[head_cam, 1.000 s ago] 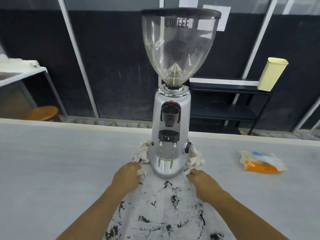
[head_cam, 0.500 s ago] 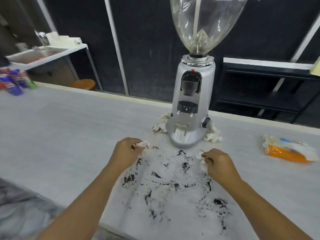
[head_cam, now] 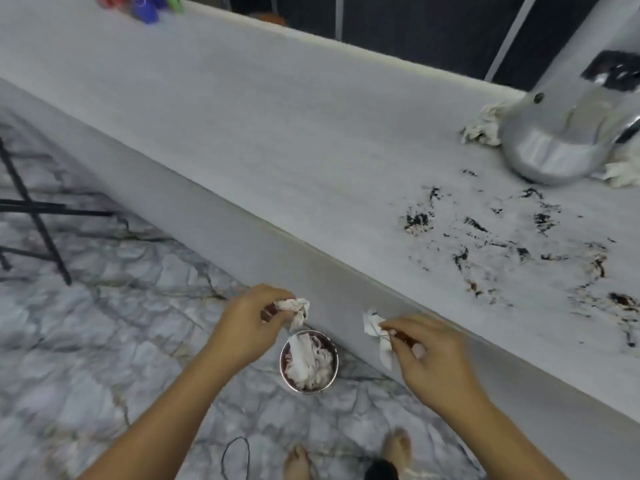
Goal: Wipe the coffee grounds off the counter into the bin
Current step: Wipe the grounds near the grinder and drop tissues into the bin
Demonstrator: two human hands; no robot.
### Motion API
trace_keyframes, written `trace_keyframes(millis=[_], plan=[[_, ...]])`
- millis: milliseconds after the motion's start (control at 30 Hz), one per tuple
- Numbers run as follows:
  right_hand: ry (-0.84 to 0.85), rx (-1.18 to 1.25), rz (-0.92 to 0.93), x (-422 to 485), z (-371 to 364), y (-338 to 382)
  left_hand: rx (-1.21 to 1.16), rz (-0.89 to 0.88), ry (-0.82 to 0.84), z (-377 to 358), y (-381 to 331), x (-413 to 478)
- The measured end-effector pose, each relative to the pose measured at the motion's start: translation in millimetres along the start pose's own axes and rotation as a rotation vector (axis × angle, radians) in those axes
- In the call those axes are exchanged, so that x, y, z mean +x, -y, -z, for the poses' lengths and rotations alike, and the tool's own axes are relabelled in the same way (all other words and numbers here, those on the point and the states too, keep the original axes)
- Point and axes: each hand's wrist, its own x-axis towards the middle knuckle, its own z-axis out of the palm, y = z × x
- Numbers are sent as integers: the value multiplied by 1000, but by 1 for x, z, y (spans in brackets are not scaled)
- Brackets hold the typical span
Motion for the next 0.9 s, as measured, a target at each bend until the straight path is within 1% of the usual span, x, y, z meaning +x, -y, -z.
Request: trace_keyframes(millis=[100, 200, 300, 467, 567, 667, 733, 800, 900], plan=[[88, 35, -32, -10, -79, -16, 2, 72, 34, -15, 73, -19], [156, 24, -112, -20, -156, -63, -10, 157, 67, -54, 148, -28], [182, -19, -200, -29, -234, -132, -47, 250, 75, -117, 229, -30], [193, -125, -231, -38, -364, -264, -84, 325, 117, -247, 350, -19], [193, -184, -248, -47, -429, -339, -86, 365, 92, -317, 411, -11], [183, -235, -241, -56, -477, -401, -78, 409, 80, -373, 462, -2], [193, -277, -241, -60, -497, -430, -68, 403, 90, -398, 485, 1], [210, -311, -275, -64, -505, -446, -57, 378, 106, -411, 499, 2], [232, -315, -300, -72, -497, -444, -46, 388, 112, -403, 498, -7]])
